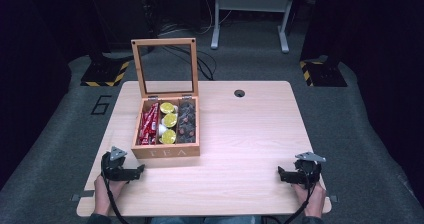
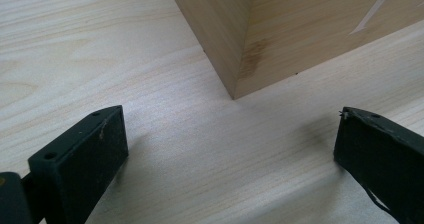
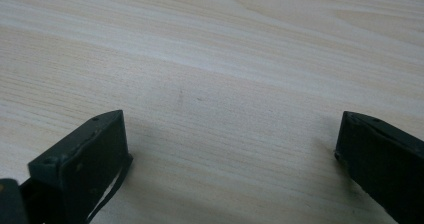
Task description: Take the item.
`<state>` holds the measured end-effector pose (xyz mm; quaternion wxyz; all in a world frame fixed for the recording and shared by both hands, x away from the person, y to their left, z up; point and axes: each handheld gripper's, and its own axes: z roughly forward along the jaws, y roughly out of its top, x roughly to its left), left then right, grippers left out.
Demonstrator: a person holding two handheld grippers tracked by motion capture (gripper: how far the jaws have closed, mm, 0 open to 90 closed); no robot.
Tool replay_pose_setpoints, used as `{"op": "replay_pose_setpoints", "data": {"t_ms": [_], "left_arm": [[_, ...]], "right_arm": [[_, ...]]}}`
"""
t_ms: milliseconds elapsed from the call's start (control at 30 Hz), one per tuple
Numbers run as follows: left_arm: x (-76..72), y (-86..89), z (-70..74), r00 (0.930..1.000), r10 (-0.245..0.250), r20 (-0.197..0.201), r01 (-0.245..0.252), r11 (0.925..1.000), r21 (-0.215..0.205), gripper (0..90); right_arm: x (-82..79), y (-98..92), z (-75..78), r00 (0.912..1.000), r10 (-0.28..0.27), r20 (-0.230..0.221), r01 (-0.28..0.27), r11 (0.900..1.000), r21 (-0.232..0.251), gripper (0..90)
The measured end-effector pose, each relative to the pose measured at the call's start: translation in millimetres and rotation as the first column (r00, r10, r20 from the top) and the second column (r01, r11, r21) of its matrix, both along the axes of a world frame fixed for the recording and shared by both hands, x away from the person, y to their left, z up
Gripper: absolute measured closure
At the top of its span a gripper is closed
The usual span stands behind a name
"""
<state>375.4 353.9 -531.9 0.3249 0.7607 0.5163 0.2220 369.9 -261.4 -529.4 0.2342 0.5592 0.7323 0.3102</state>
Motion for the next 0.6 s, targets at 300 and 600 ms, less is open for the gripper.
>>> {"op": "replay_pose_setpoints", "data": {"t_ms": [300, 600], "left_arm": [[0.0, -0.2, 0.0, 1.0000, 0.001, 0.001, -0.001, 1.0000, 0.000, 0.6], [-0.1, -0.9, -0.3, 1.0000, 0.007, 0.003, -0.007, 1.0000, 0.002, 0.3]], "right_arm": [[0.0, -0.4, 0.1, 1.0000, 0.003, -0.003, -0.003, 1.000, -0.004, 0.0], [0.0, -0.3, 0.1, 1.0000, 0.004, -0.002, -0.004, 1.000, 0.000, 0.0]]}}
